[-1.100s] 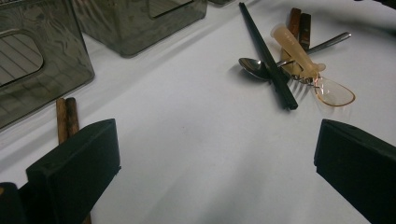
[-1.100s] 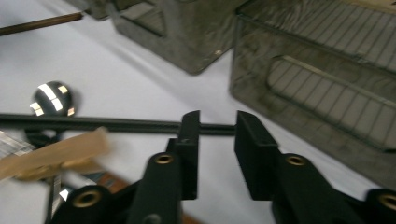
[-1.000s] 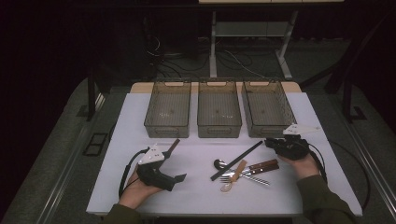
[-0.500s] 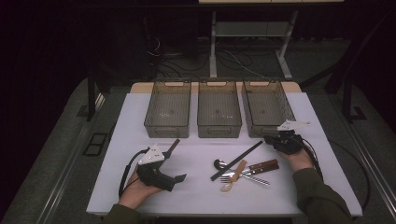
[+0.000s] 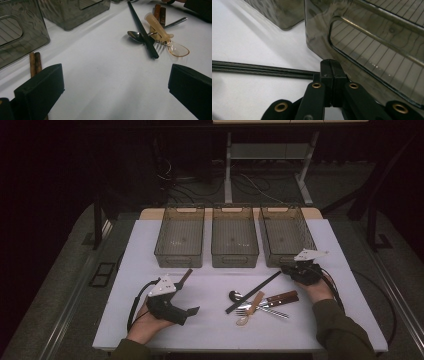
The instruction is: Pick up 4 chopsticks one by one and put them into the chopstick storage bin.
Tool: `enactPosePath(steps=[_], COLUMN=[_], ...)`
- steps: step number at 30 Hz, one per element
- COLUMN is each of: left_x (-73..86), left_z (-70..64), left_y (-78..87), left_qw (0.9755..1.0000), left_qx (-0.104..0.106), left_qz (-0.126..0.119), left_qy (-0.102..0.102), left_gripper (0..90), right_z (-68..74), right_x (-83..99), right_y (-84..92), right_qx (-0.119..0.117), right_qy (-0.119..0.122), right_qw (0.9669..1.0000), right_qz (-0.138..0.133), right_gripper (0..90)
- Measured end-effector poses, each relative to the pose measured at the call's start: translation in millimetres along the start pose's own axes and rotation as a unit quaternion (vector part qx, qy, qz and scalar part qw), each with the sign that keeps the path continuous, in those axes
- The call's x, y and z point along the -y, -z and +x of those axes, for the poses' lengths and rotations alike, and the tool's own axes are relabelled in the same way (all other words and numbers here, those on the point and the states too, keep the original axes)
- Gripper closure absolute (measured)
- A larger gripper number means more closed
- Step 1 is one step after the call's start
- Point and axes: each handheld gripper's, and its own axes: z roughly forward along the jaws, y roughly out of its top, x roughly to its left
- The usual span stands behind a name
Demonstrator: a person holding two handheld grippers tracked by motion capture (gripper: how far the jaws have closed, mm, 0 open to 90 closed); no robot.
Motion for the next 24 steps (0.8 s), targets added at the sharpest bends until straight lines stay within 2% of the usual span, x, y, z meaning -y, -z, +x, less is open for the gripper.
enactPosePath(steps=[13,24], left_x=[0.2,0.2], left_z=[0.0,-0.3], left_y=[0.2,0.2], left_qw=[1.0000,1.0000], left_qx=[0.000,0.001], left_qz=[0.001,0.002], left_qy=[0.000,0.001], left_gripper=[0.0,0.0], right_z=[1.9,3.4], right_x=[0.9,0.6], right_y=[-5.8,-6.1], right_qx=[0.007,-0.005], right_qy=[0.037,0.039], right_qw=[0.9993,0.9992], right_qz=[-0.002,-0.007], right_gripper=[89.2,89.2])
